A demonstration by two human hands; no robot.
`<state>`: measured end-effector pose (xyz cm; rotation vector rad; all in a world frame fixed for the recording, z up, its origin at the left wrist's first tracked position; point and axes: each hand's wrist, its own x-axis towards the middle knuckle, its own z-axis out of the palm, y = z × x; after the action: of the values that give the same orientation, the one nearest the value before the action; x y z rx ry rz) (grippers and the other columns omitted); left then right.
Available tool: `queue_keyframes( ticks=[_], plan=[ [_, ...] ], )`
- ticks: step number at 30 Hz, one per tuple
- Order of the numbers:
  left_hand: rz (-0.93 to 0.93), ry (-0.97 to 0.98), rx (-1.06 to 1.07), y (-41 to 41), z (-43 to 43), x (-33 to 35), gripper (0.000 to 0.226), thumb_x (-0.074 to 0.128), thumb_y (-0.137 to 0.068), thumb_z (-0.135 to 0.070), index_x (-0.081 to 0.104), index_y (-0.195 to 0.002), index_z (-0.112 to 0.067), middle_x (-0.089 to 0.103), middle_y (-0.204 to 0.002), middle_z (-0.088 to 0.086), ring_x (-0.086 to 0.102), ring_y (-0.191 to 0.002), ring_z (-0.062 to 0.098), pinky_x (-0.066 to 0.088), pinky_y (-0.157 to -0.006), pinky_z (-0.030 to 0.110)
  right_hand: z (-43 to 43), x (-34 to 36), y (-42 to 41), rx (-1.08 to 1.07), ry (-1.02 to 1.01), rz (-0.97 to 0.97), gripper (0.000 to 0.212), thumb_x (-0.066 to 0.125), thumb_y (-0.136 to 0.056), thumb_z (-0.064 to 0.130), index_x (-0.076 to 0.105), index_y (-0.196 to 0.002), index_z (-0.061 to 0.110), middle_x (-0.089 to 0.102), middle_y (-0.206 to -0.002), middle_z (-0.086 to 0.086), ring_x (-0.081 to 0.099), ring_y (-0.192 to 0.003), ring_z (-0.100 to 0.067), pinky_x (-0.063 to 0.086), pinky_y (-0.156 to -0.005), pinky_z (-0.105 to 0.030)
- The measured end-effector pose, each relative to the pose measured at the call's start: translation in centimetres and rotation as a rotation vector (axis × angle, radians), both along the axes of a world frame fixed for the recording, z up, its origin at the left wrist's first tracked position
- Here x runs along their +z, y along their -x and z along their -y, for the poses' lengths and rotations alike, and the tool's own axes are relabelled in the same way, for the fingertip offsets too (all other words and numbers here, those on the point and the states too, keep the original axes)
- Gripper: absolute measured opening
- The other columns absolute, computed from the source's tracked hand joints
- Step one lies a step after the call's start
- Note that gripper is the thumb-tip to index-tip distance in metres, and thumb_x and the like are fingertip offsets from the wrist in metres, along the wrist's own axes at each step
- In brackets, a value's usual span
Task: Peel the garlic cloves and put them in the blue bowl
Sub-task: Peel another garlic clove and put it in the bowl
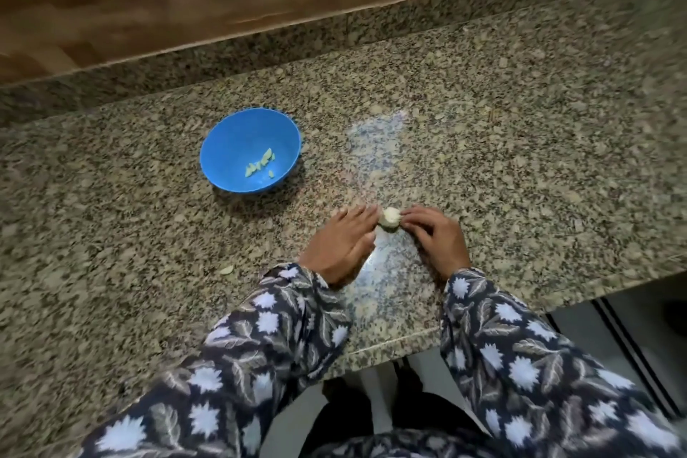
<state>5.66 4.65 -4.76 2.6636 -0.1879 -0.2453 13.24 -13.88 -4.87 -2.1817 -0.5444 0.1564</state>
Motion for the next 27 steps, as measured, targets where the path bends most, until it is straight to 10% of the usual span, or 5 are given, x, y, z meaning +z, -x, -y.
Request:
queue_keyframes(
  ticks=[5, 11, 18, 24, 27],
  plan=[
    [0.007, 0.227, 0.116, 4.0, -0.7, 0.7, 0.055, 0.018, -0.097, -0.040, 0.018, -0.148, -0.021, 0.011, -0.153, -0.013, 0.004, -0.139, -0.006, -0.001, -0.114, 0.018, 0.7, 0.1, -1.4, -0.089, 0.024, -0.001, 0.021, 0.068, -0.080, 0.010, 0.070, -0.100, 0.006, 0.068, -0.107, -0.007, 0.062, -0.100, -0.015, 0.042, -0.092, -0.020],
    [-0.035, -0.077, 0.382, 10.2, 0.0, -0.3, 0.072, 0.005, -0.093, -0.058, -0.014, -0.147, -0.015, -0.018, -0.155, 0.000, -0.015, -0.143, 0.007, -0.003, -0.117, 0.030, 1.7, 0.2, -2.3, -0.250, -0.012, -0.047, 0.023, 0.065, -0.082, 0.008, 0.066, -0.105, 0.005, 0.066, -0.111, -0.008, 0.061, -0.105, -0.019, 0.041, -0.094, -0.022],
    [-0.021, -0.109, 0.327, 3.7, 5.2, -1.2, 0.074, -0.003, -0.093, -0.059, -0.016, -0.146, -0.010, -0.021, -0.154, 0.006, -0.017, -0.142, 0.012, -0.010, -0.115, 0.029, 2.5, 1.5, 0.5, -0.572, -0.458, -0.337, 0.023, 0.061, -0.083, 0.006, 0.063, -0.105, 0.012, 0.065, -0.104, -0.003, 0.063, -0.082, -0.008, 0.055, -0.069, -0.017],
    [0.058, 0.231, 0.198, 0.5, 4.4, 0.0, 0.063, 0.015, -0.097, -0.049, 0.002, -0.150, -0.019, 0.009, -0.157, 0.002, 0.010, -0.144, 0.014, 0.016, -0.118, 0.040, 5.2, 1.2, 3.6, -0.715, -0.742, -0.647, 0.015, 0.055, -0.086, 0.002, 0.062, -0.100, 0.002, 0.067, -0.091, -0.011, 0.068, -0.065, -0.009, 0.056, -0.059, -0.018],
    [0.028, 0.013, 0.304, -0.5, 2.7, -0.3, 0.067, 0.006, -0.093, -0.051, 0.000, -0.149, -0.015, 0.001, -0.157, 0.003, 0.003, -0.144, 0.015, 0.002, -0.117, 0.034, 5.9, 1.0, 4.2, -0.751, -0.820, -0.703, 0.022, 0.056, -0.086, 0.005, 0.061, -0.107, 0.000, 0.069, -0.093, -0.012, 0.069, -0.072, -0.013, 0.057, -0.064, -0.021]
  ],
)
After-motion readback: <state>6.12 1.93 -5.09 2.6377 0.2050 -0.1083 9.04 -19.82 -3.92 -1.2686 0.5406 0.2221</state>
